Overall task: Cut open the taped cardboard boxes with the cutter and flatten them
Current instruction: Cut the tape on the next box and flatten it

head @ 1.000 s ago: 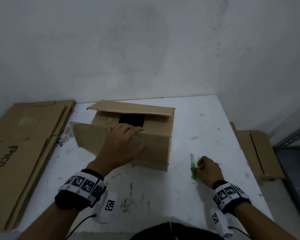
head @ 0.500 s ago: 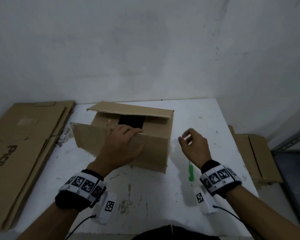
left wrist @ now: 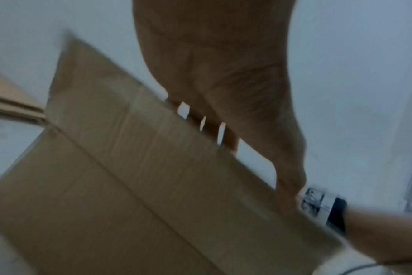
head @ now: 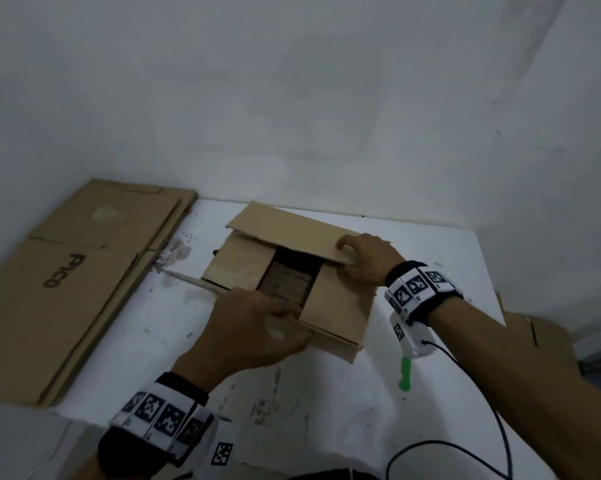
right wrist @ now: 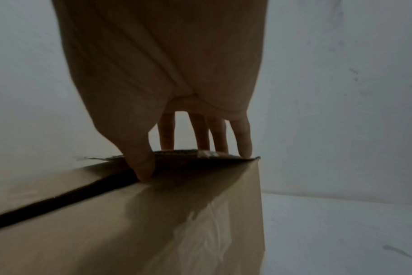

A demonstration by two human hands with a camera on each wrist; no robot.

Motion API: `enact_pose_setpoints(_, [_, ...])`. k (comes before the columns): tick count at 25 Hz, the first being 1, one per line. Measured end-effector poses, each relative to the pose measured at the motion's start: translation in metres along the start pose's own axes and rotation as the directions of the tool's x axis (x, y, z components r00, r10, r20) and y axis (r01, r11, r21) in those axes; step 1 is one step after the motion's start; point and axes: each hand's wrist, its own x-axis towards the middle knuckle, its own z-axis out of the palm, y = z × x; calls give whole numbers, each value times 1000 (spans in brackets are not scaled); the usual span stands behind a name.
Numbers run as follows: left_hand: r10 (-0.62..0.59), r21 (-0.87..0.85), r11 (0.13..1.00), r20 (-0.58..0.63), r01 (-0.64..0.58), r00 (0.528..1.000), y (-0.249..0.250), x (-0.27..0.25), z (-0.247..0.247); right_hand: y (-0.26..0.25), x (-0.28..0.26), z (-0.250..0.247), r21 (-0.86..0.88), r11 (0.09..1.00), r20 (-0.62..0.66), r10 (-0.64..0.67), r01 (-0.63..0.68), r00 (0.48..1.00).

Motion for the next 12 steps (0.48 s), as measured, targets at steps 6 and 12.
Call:
enact_pose_setpoints(6, [-270, -127, 912, 531, 391, 803, -21, -27, 7, 3, 0, 21, -42, 999, -72, -9, 6, 997])
enact_pose_setpoints(12, [-587, 455, 794, 400, 403, 704, -56, -8, 40, 8, -4, 20, -6, 1000, -73, -28, 28, 997])
